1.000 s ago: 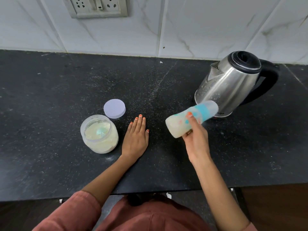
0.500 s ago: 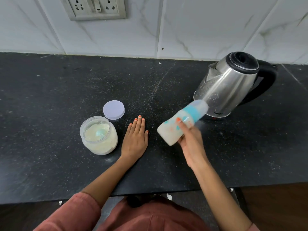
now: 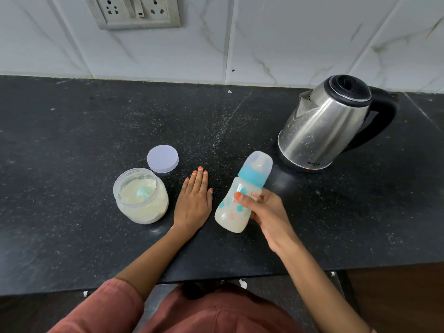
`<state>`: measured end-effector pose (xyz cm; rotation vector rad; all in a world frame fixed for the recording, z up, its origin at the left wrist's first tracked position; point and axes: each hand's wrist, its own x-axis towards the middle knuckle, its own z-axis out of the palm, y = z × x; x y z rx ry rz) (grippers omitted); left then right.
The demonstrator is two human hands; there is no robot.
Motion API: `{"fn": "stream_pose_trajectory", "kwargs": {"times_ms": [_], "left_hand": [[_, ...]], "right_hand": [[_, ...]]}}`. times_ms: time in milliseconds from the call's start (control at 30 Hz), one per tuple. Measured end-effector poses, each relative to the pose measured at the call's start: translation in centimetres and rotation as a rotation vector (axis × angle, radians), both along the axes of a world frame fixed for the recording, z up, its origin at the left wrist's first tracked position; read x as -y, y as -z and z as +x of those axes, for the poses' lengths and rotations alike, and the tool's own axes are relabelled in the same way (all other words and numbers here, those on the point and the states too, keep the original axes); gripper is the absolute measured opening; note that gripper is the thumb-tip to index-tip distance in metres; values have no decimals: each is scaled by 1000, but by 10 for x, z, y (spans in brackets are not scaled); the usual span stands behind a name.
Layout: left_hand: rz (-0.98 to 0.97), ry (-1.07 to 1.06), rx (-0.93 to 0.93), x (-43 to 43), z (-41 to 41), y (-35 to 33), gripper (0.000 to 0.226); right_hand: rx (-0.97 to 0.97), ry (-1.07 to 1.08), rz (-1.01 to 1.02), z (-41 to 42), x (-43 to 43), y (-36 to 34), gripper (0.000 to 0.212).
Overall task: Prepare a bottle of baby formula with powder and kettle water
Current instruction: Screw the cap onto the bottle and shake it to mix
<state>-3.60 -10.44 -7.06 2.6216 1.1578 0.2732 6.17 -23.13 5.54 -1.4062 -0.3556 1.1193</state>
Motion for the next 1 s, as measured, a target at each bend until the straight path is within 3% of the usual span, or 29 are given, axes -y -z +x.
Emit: {"fn": "stream_pose_trajectory", "kwargs": {"times_ms": [200, 367, 400, 533, 600, 733, 800, 933, 1000], "left_hand": [[16, -4, 12, 1, 0, 1, 67], [-7, -3, 3, 1, 0, 0, 59], [-8, -6, 2, 0, 0, 1, 56], [13, -15, 16, 1, 0, 1, 67], [21, -8, 9, 1, 0, 1, 68], [12, 1, 9, 1, 0, 0, 72], [8, 1, 2, 1, 0, 0, 72], [13, -13, 13, 1, 0, 0, 68], [10, -7, 5, 1, 0, 1, 69]], "right_hand": [[-242, 424, 238, 12, -16, -2, 15], [30, -2, 1, -1, -3, 6, 20], [53, -9, -9, 0, -2, 6, 20], [-207, 345, 197, 14, -13, -2, 16], [-224, 433, 249, 16, -17, 0, 17], [-3, 58, 38, 1, -7, 7, 20], [58, -6, -22, 2, -2, 6, 21], [-195, 352, 191, 16, -14, 1, 17], [-209, 437, 231, 16, -18, 4, 17]]}}
